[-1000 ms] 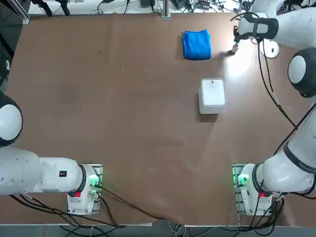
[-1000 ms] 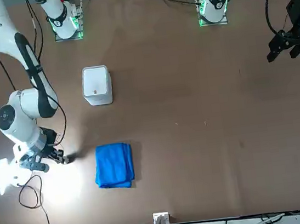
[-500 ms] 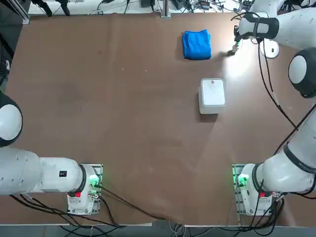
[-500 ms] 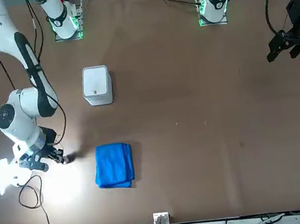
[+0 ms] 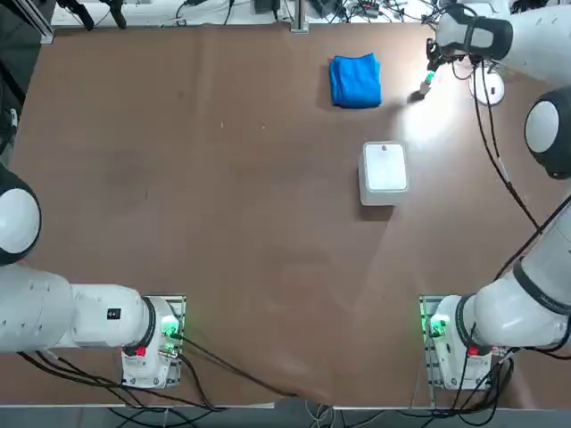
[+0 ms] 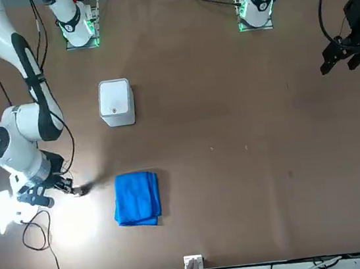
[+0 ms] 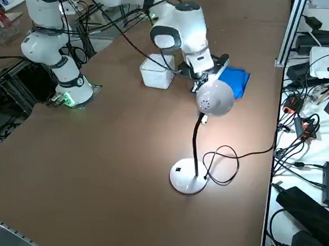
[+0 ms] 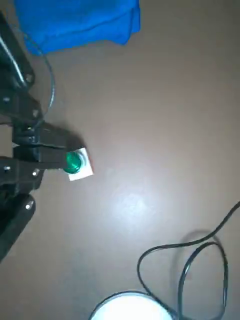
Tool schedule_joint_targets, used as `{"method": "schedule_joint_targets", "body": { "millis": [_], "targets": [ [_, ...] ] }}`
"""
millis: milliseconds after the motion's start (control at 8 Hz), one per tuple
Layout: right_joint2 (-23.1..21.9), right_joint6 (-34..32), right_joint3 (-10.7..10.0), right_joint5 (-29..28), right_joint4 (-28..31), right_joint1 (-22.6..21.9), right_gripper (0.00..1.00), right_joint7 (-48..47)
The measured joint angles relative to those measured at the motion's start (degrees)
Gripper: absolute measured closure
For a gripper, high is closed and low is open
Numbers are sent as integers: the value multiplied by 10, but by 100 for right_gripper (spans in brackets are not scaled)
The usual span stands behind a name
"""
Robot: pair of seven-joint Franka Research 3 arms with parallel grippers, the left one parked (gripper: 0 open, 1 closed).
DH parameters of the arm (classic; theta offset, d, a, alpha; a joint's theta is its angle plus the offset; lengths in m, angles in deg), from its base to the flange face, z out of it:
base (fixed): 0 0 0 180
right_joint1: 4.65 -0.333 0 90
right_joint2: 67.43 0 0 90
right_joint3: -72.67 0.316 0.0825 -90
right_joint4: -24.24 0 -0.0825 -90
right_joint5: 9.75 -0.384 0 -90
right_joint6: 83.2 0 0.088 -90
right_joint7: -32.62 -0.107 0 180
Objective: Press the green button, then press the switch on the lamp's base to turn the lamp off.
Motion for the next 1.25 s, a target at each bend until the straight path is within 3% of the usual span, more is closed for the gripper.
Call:
{"method": "schedule_joint_targets", "body": {
  "millis": [375,625,875,1250],
  "targets": [
    [-75,-201,-3,0,-24,6,99,-5],
    [-124,-274,-7,1,12,32,99,1],
    [-172,-254,-10,2,97,82,99,37],
    [-212,-135,-13,2,207,170,99,140]
  ]
}}
